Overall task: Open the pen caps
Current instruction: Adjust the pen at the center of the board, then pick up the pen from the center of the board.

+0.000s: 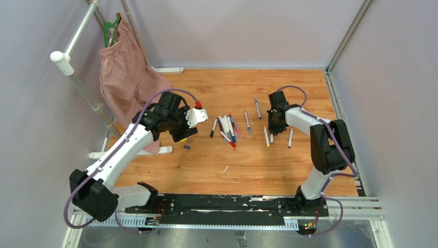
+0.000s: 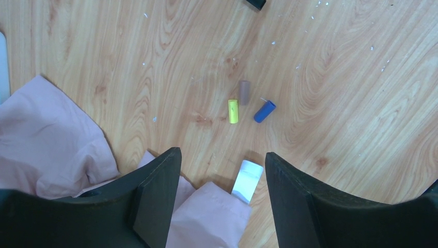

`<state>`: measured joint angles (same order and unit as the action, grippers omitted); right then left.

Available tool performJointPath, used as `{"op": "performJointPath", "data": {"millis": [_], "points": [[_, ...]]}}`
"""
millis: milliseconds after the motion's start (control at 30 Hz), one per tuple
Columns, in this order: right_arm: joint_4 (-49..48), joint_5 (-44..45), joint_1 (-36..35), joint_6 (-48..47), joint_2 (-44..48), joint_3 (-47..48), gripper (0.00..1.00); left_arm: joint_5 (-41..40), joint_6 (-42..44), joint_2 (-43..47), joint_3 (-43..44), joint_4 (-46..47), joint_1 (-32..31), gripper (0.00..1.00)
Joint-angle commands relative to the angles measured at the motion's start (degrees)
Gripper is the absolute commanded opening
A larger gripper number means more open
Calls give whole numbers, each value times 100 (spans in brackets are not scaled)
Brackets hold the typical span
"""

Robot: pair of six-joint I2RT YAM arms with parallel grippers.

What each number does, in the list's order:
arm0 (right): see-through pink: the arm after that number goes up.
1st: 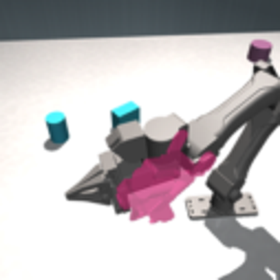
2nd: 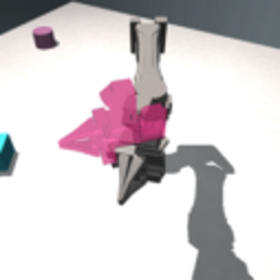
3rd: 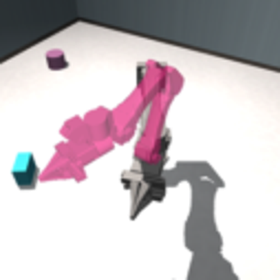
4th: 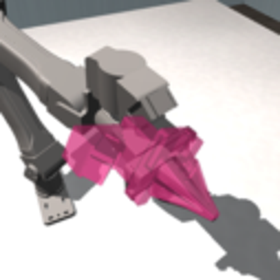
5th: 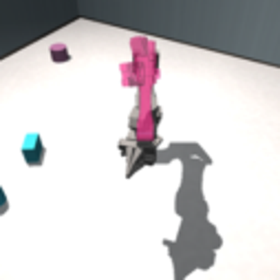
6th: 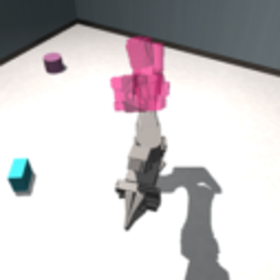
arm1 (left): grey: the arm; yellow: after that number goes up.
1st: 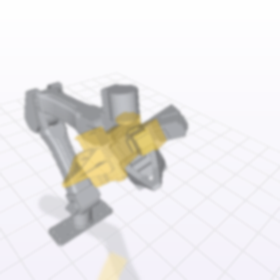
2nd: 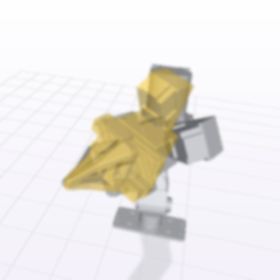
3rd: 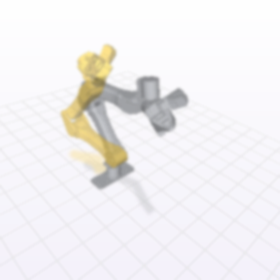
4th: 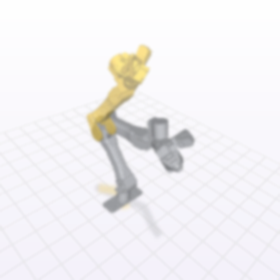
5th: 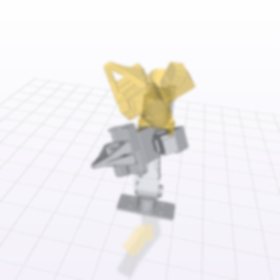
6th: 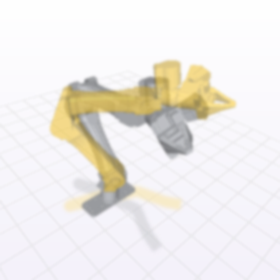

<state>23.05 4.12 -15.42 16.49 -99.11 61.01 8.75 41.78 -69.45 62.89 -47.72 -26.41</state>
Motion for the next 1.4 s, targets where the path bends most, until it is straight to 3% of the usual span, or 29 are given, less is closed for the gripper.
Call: {"op": "performJointPath", "data": {"millis": [0,167,400,467,533,600,700,800,1000,1367], "points": [[200,347,-235,113,199,-614,10,37,9,77,-17,-68,40,66],[192,613,-409,157,501,-1053,8,87,-6,109,-39,-66,40,66],[598,1030,-409,250,805,-497,31,70,-62,215,-118,-70,39,66],[711,1105,-496,277,961,-243,38,-12,-175,300,-124,-70,40,73],[753,1144,-706,263,1029,57,44,-272,-322,353,-67,-70,40,98],[706,1038,-1008,215,971,410,47,-405,-292,463,-61,-70,40,100],[630,641,-1474,131,589,968,45,-357,-140,767,-100,-70,78,100],[608,186,-1829,11,-116,1584,36,-320,-87,1051,-119,-61,110,100],[668,-70,-2063,-105,-1247,2427,27,-511,-177,1152,-190,-70,110,100],[676,225,-2044,-130,-1847,2527,17,-363,-243,1290,-333,-70,110,100]]}}
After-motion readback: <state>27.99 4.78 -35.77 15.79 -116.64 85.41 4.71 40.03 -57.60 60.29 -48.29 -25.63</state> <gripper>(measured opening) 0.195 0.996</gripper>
